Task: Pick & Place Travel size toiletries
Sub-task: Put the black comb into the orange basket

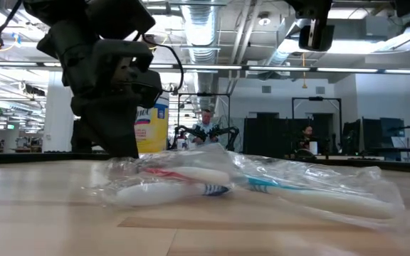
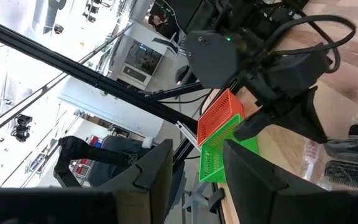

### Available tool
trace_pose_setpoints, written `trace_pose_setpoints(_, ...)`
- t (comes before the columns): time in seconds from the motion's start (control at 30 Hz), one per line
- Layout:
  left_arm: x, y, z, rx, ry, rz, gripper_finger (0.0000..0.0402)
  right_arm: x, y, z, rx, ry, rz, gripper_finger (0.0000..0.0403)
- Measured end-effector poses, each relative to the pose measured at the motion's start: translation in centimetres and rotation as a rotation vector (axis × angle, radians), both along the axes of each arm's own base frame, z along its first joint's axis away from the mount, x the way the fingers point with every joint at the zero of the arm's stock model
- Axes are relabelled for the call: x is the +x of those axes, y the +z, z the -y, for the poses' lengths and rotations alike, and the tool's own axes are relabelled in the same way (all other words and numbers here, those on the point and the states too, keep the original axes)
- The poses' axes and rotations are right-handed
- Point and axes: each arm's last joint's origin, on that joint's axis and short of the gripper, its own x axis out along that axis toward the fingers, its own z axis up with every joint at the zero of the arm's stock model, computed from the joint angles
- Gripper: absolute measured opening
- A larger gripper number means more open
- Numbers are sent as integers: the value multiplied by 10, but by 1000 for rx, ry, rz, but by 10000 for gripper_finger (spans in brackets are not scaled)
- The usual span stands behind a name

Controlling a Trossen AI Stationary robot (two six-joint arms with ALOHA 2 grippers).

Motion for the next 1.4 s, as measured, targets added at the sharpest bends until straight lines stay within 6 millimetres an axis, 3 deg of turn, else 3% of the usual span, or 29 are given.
trace_pose_setpoints(0.3,3,3,2,23,1,27,0,1,-2,3,-8,-5,-23,132)
trace_pose_setpoints(0.7,32,38,2,98,-69,179,0,1,-12,8,-35,30,-125,114)
trace_pose_setpoints(0.97,42,54,2,105,-123,239,0,-1,-22,9,-112,103,-211,99)
trace_pose_setpoints(1.4,49,66,5,79,-177,278,0,-2,-23,8,-278,187,-179,95)
